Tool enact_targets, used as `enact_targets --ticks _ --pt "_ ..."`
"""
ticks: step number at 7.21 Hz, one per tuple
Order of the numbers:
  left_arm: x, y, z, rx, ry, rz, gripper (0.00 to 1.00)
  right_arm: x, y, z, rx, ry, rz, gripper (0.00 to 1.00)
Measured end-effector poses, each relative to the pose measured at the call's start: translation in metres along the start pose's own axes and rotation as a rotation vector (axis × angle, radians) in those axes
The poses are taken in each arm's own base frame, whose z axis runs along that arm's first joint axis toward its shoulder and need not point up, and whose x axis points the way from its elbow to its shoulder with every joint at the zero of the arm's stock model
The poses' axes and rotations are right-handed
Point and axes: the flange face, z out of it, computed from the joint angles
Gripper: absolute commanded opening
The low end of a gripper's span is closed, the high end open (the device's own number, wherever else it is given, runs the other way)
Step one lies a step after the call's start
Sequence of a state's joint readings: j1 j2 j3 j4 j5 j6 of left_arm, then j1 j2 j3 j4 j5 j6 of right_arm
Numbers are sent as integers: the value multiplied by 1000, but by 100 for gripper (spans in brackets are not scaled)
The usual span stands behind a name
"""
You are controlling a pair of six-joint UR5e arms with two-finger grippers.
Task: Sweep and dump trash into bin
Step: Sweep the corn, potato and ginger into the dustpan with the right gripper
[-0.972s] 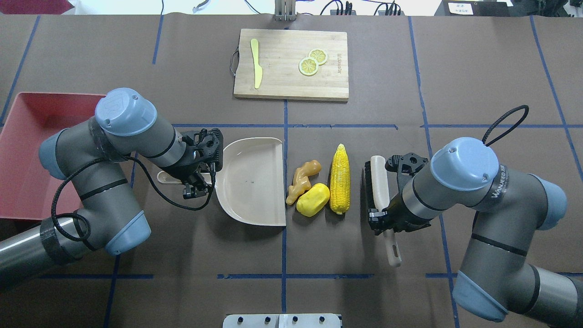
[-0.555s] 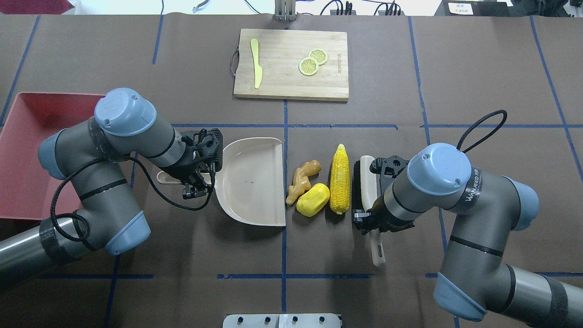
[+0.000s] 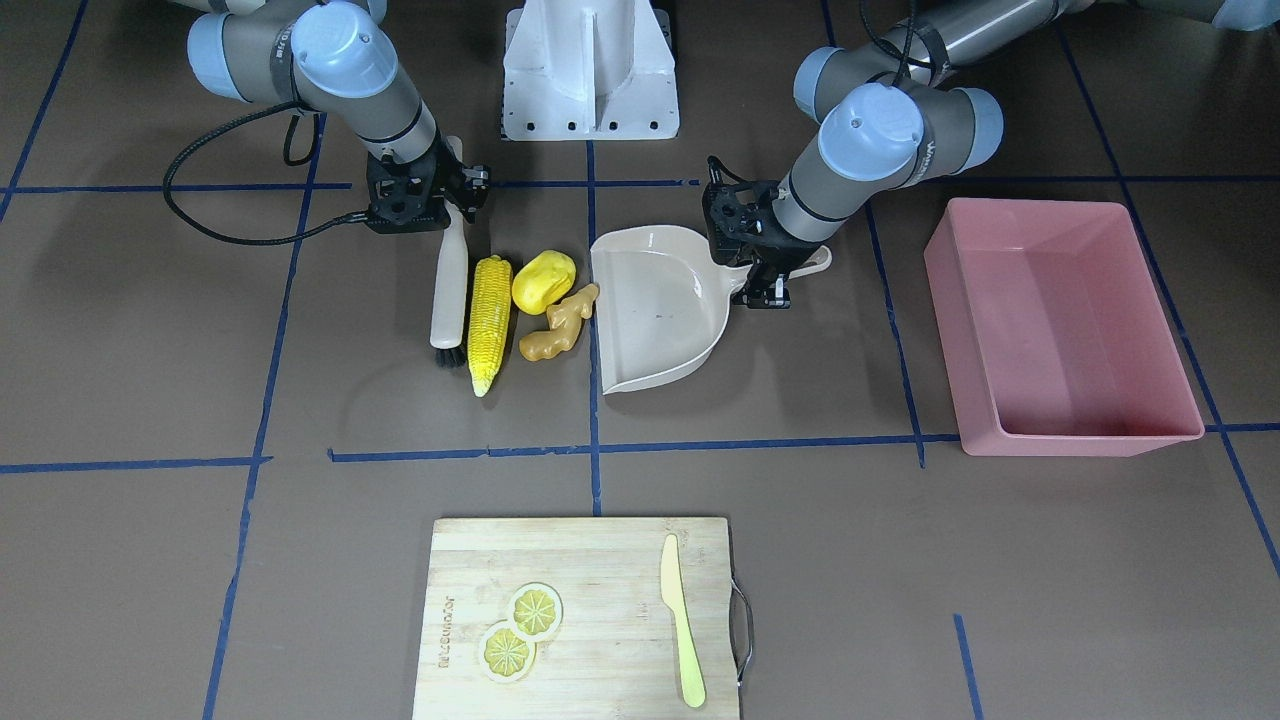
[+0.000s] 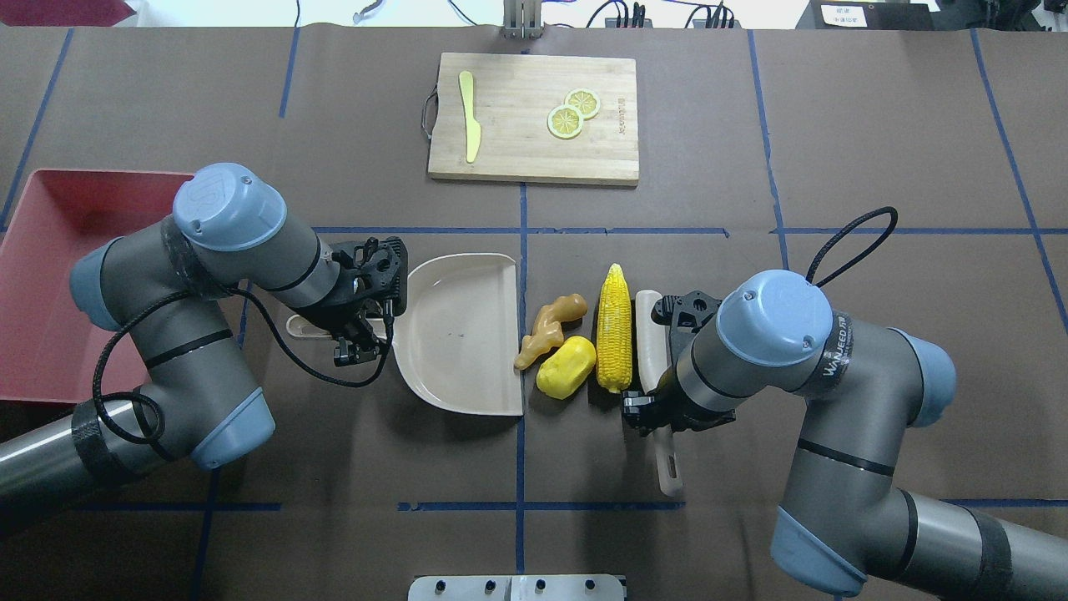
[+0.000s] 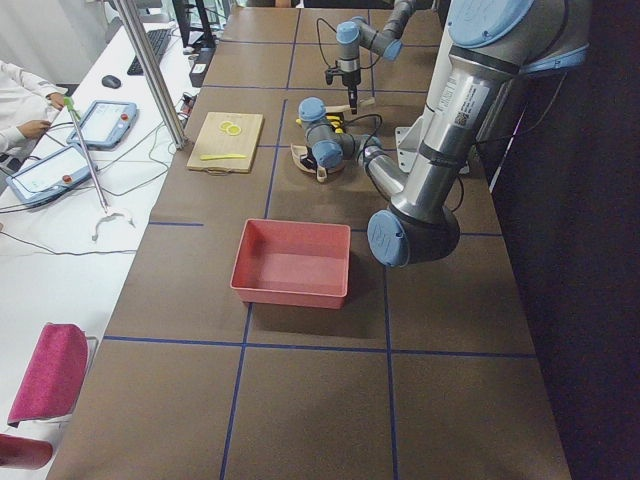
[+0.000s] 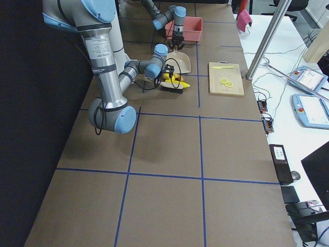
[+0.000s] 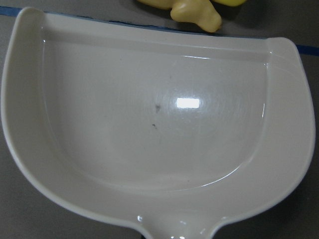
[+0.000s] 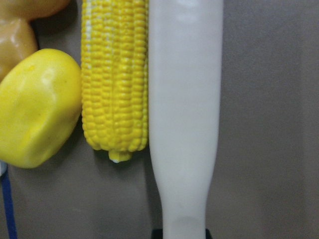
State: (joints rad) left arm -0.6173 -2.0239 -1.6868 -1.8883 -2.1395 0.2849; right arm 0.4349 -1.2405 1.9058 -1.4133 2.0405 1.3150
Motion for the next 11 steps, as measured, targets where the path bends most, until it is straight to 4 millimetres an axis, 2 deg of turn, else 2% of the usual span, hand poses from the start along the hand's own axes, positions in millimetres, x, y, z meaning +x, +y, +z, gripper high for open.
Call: enact_targets --ticks 3,11 --pt "6 -3 7 -9 15 2 0 -10 3 3 7 -3 -11 0" --pt "8 -4 6 -8 16 3 0 -54 4 12 33 -19 -44 0"
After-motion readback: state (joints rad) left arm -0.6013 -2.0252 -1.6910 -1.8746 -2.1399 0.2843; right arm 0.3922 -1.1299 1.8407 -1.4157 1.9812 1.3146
